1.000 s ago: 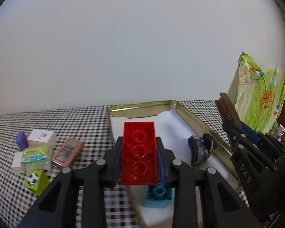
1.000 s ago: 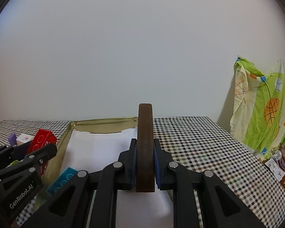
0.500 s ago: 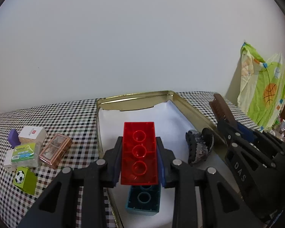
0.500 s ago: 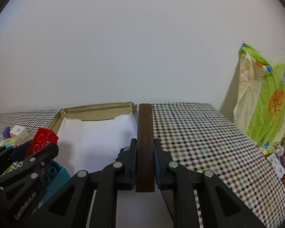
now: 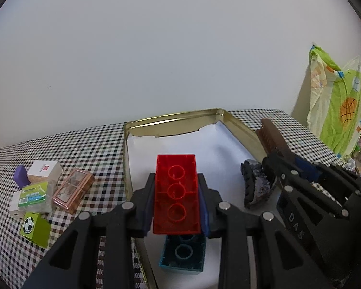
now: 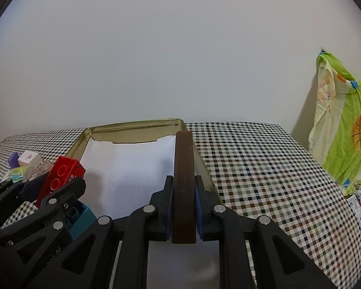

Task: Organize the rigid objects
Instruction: 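Carry the red brick and brown comb over the gold tin tray with both tools, then open both tools to drop the red brick and comb into the tray, then move both tools back from the tray toward the remaining objects, then grasp the green soccer-ball block with the right tool while the left tool grasps the white charger plug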

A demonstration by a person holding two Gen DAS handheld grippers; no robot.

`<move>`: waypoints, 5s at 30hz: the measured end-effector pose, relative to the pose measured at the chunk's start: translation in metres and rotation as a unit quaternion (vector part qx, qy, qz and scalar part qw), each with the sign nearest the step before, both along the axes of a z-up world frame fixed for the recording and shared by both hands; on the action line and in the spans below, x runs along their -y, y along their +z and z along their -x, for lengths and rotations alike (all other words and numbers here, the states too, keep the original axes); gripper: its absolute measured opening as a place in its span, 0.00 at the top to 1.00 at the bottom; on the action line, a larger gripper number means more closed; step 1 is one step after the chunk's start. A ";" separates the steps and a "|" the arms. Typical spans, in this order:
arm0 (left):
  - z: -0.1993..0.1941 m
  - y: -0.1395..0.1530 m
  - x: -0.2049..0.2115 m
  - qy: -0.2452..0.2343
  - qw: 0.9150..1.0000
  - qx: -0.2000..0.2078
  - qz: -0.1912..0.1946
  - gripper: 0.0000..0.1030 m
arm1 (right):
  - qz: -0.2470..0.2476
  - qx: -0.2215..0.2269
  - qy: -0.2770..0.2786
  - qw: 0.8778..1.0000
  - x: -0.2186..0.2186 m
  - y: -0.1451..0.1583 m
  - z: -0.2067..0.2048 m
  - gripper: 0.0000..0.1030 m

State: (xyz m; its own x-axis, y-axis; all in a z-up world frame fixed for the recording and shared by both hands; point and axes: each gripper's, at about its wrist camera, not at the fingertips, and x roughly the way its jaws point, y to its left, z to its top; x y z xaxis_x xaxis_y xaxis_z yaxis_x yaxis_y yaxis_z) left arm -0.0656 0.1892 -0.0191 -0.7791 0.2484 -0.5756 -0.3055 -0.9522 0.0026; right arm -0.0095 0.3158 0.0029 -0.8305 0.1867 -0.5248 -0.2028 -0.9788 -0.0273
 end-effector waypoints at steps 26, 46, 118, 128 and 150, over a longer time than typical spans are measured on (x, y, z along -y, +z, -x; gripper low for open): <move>-0.002 0.016 0.040 0.078 0.993 0.002 -0.088 0.01 | 0.053 -0.024 -0.023 0.998 -0.013 0.006 -0.001 0.24; -0.025 0.023 0.070 0.118 0.988 -0.087 -0.045 0.01 | 0.023 -0.065 -0.052 0.996 0.000 0.013 -0.015 0.22; 0.011 0.003 0.325 0.234 0.972 -0.031 -0.014 0.01 | 0.059 -0.033 0.057 0.996 0.214 -0.002 0.001 0.22; 0.027 0.001 0.350 0.253 0.967 -0.018 -0.001 0.01 | 0.057 0.042 0.103 0.992 0.266 -0.016 0.033 0.22; 0.022 -0.005 0.315 0.149 0.988 0.051 0.000 0.01 | 0.068 0.148 0.135 0.977 0.278 -0.044 0.066 0.67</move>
